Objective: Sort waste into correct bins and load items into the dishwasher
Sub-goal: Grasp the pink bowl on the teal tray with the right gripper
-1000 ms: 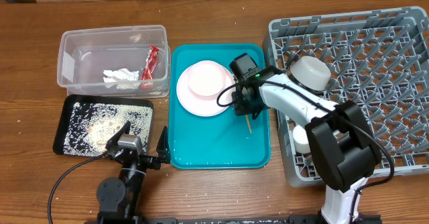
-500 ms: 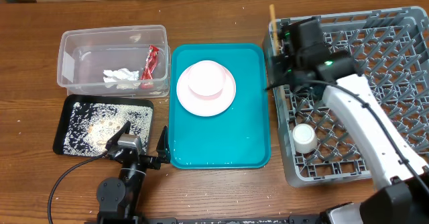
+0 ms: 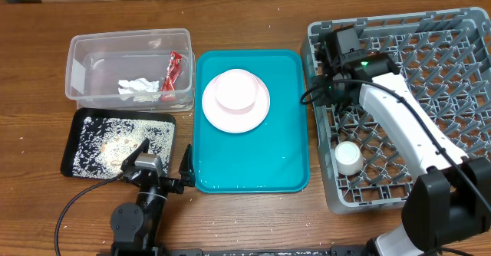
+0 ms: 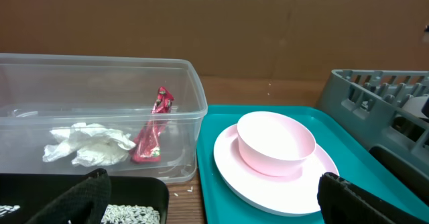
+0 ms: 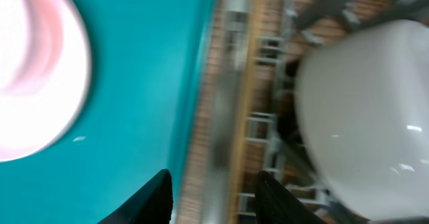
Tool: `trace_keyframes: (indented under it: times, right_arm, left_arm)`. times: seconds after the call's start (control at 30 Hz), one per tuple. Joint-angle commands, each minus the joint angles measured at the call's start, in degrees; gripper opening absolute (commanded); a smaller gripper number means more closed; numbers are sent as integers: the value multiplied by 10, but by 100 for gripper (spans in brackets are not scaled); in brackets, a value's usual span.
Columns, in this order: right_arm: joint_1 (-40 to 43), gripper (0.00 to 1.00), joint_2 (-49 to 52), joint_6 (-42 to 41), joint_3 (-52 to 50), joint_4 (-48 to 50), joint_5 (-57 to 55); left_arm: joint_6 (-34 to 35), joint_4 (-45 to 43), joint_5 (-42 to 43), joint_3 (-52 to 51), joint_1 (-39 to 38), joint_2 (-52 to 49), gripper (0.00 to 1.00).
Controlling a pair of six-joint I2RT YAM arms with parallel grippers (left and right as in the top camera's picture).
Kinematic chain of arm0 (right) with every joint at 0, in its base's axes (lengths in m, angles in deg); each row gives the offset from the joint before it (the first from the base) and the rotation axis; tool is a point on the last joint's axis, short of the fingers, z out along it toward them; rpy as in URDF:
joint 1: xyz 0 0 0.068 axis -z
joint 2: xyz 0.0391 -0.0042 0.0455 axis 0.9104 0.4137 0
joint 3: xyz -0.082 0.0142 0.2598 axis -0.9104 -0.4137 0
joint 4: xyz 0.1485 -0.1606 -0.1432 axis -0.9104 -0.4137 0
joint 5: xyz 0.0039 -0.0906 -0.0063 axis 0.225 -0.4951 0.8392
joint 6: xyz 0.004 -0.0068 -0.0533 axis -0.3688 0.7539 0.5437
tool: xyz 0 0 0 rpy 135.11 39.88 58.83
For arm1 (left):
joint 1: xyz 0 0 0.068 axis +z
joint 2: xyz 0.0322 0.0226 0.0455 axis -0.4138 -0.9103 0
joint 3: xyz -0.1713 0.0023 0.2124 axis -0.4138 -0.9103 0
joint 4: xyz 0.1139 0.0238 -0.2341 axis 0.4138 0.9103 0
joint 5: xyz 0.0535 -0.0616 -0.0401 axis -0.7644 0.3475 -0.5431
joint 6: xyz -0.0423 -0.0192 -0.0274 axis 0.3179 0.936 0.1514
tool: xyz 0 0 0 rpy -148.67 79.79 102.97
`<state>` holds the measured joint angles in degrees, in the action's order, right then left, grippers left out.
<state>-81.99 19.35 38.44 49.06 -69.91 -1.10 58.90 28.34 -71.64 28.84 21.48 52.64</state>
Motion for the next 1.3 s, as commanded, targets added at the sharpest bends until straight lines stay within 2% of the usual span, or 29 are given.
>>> trace_keyframes:
  times: [0.0, 0.2, 0.3, 0.5, 0.57, 0.6, 0.67, 0.83, 1.07, 1.2, 1.23, 1.27]
  right_arm:
    - [-34, 44, -39, -10, 22, 18, 92]
    - [-91, 44, -20, -118, 4, 80, 99]
    - [-129, 44, 44, -212, 4, 165, 94]
    - [-136, 47, 137, -340, 4, 241, 56]
    - [-136, 45, 153, -341, 4, 249, 70]
    - [-136, 36, 158, -341, 4, 251, 82]
    - [-135, 22, 158, -339, 4, 249, 84]
    - [-133, 4, 133, -334, 6, 235, 84]
    - [-111, 4, 49, -332, 6, 208, 56]
    - [-108, 4, -7, -332, 6, 172, -18]
    - [-108, 4, -21, -332, 6, 154, -60]
    - [-108, 4, -55, -339, 6, 94, -221]
  left_arm:
    - [6, 1, 6, -2, 2, 5, 100]
    - [6, 1, 6, -2, 2, 5, 100]
    - [6, 1, 6, -2, 2, 5, 100]
    - [6, 1, 6, -2, 2, 5, 100]
    - [6, 1, 6, -2, 2, 5, 100]
    - [6, 1, 6, -2, 2, 5, 100]
    - [6, 1, 6, -2, 2, 5, 100]
    - [6, 1, 6, -2, 2, 5, 100]
    - [6, 1, 6, -2, 2, 5, 100]
    - [6, 1, 6, -2, 2, 5, 100]
    - [6, 1, 6, -2, 2, 5, 100]
    - [6, 1, 6, -2, 2, 5, 100]
